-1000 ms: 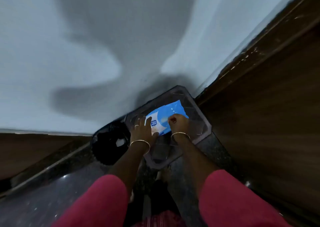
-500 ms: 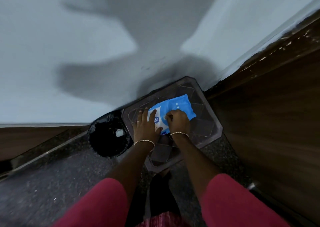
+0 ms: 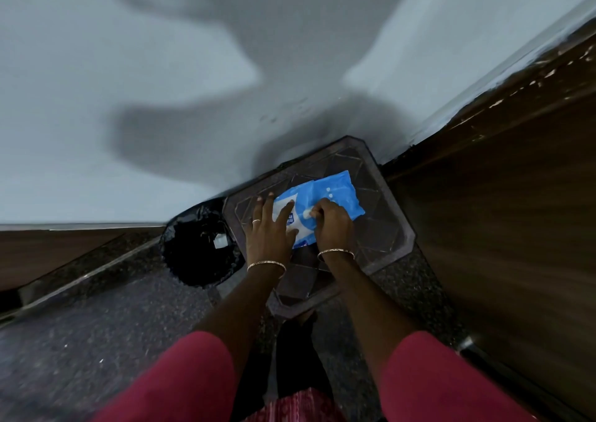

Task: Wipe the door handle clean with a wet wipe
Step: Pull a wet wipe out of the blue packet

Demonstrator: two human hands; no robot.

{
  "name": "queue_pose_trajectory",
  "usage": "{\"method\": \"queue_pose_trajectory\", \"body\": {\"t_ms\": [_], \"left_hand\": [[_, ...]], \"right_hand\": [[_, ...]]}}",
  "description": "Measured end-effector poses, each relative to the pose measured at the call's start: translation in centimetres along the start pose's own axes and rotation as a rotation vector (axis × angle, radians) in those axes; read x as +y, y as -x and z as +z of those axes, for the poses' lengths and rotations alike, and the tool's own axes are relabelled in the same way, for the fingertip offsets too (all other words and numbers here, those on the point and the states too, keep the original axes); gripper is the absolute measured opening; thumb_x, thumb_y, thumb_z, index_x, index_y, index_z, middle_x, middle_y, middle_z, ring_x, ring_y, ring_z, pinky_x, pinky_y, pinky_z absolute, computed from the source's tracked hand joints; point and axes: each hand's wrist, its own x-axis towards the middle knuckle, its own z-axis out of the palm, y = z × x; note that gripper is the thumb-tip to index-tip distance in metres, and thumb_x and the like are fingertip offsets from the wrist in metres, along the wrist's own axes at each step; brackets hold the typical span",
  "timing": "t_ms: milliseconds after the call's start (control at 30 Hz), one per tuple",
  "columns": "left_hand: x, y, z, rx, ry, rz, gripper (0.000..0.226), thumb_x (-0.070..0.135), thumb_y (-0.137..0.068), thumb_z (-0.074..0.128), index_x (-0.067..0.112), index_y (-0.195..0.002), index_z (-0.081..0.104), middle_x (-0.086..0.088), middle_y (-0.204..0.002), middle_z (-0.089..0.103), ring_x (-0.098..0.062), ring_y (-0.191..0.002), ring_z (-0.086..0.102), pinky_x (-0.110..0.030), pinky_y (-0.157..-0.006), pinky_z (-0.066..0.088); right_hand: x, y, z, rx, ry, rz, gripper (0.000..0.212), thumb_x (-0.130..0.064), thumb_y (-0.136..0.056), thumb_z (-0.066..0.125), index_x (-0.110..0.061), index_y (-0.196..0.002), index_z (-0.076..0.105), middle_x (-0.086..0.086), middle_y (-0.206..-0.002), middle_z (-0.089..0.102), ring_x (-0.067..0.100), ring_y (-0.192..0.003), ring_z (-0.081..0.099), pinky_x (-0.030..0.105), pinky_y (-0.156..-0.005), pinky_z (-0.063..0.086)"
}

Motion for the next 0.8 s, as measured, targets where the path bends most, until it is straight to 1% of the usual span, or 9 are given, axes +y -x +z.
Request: {"method": "queue_pose_trajectory", "body": {"t_ms": [67,133,200,300,433,533,633,733,800], "left_hand": [[0.0,0.1,0.4,0.068,0.002,0.042,0.051,0.024,-0.077,0.073,0.028,-0.127,0.062,-0.013,-0.147,0.044,-0.037,-0.137,0.038,-0.055,-0.101,0.040],[0.0,0.3,0.8,0.099,0.003,0.054,0.046,0.020,-0.075,0.075,0.027,-0.120,0.068,-0.013,-0.143,0.049,-0.038,-0.133,0.044,-0.055,-0.097,0.042],[0.0,0.3,1.1,0.084,0.010,0.042,0.044,0.020,-0.079,0.072,0.027,-0.122,0.067,-0.012,-0.147,0.045,-0.038,-0.137,0.038,-0.055,-0.103,0.037],[0.1,0.2,1.3,0.035,-0.011,0.034,0.044,0.024,-0.087,0.062,0.028,-0.131,0.060,-0.011,-0.155,0.034,-0.038,-0.143,0.026,-0.053,-0.111,0.030],[0.1,0.0,1.6,-0.028,-0.069,0.022,0.047,0.031,-0.094,0.051,0.033,-0.142,0.046,-0.007,-0.161,0.019,-0.034,-0.148,0.011,-0.051,-0.116,0.023],[-0.2,0.0,2.0,-0.035,-0.093,0.031,0.049,0.034,-0.095,0.049,0.033,-0.143,0.043,-0.007,-0.162,0.016,-0.032,-0.149,0.007,-0.051,-0.116,0.024],[-0.1,0.0,2.0,-0.028,-0.054,0.024,0.048,0.033,-0.094,0.051,0.031,-0.141,0.047,-0.007,-0.161,0.018,-0.032,-0.149,0.008,-0.052,-0.115,0.025],[-0.2,0.1,2.0,-0.024,-0.024,0.027,0.048,0.031,-0.093,0.053,0.031,-0.141,0.047,-0.008,-0.161,0.020,-0.033,-0.149,0.010,-0.052,-0.115,0.025],[-0.3,0.2,2.0,-0.011,-0.023,0.038,0.051,0.029,-0.091,0.057,0.029,-0.141,0.047,-0.010,-0.160,0.021,-0.034,-0.148,0.012,-0.054,-0.115,0.026]], "right_hand": [[0.0,0.0,-0.2,-0.018,0.025,-0.021,0.013,0.001,-0.085,0.062,-0.012,-0.086,0.060,0.006,-0.082,0.065,0.023,-0.080,0.062,0.044,-0.071,0.056],[0.2,-0.2,-0.5,-0.096,0.084,-0.034,0.017,0.002,-0.087,0.058,-0.011,-0.098,0.061,0.011,-0.092,0.065,0.028,-0.087,0.062,0.044,-0.078,0.055],[0.5,-0.4,-0.7,-0.184,0.148,-0.035,0.025,0.001,-0.089,0.055,-0.009,-0.112,0.061,0.016,-0.105,0.065,0.034,-0.097,0.061,0.044,-0.084,0.053],[0.9,0.3,-0.6,-0.110,0.052,-0.078,0.032,-0.007,-0.093,0.059,-0.009,-0.125,0.058,0.017,-0.106,0.066,0.031,-0.098,0.065,0.048,-0.083,0.057],[0.8,0.8,-1.1,-0.072,0.072,-0.123,0.045,-0.006,-0.090,0.067,-0.006,-0.133,0.057,0.018,-0.107,0.069,0.029,-0.099,0.067,0.042,-0.087,0.059],[0.4,0.8,-1.5,-0.050,0.086,-0.151,0.039,-0.002,-0.089,0.066,-0.005,-0.127,0.059,0.017,-0.093,0.069,0.030,-0.087,0.070,0.044,-0.076,0.060],[0.0,0.5,-1.8,-0.064,0.120,-0.160,0.015,-0.011,-0.092,0.061,-0.009,-0.107,0.059,0.012,-0.083,0.066,0.026,-0.078,0.068,0.041,-0.067,0.058],[0.0,0.3,-1.8,-0.026,0.111,-0.206,0.018,-0.011,-0.085,0.069,-0.009,-0.103,0.066,0.013,-0.088,0.069,0.028,-0.084,0.066,0.042,-0.070,0.059],[0.1,0.0,-1.5,-0.014,0.172,-0.299,0.017,-0.006,-0.078,0.077,-0.006,-0.094,0.072,0.014,-0.085,0.070,0.031,-0.081,0.066,0.040,-0.072,0.059]]}}
